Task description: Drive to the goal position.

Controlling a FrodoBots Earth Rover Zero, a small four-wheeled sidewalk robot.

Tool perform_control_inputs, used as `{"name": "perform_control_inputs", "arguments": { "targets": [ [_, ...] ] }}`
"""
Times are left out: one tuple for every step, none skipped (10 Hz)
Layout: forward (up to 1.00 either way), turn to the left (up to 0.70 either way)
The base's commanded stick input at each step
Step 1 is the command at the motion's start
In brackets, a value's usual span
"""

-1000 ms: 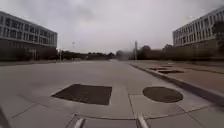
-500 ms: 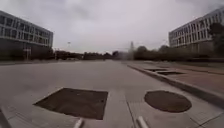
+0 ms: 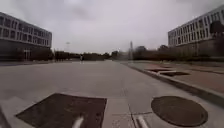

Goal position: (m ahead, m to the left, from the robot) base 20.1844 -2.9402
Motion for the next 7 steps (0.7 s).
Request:
{"name": "perform_control_inputs", "arguments": {
  "targets": [
    [0.7, 0.0],
    [0.7, 0.0],
    [0.7, 0.0],
    [0.7, 0.0],
    [0.7, 0.0],
    [0.7, 0.0],
    [0.7, 0.0]
  ]
}}
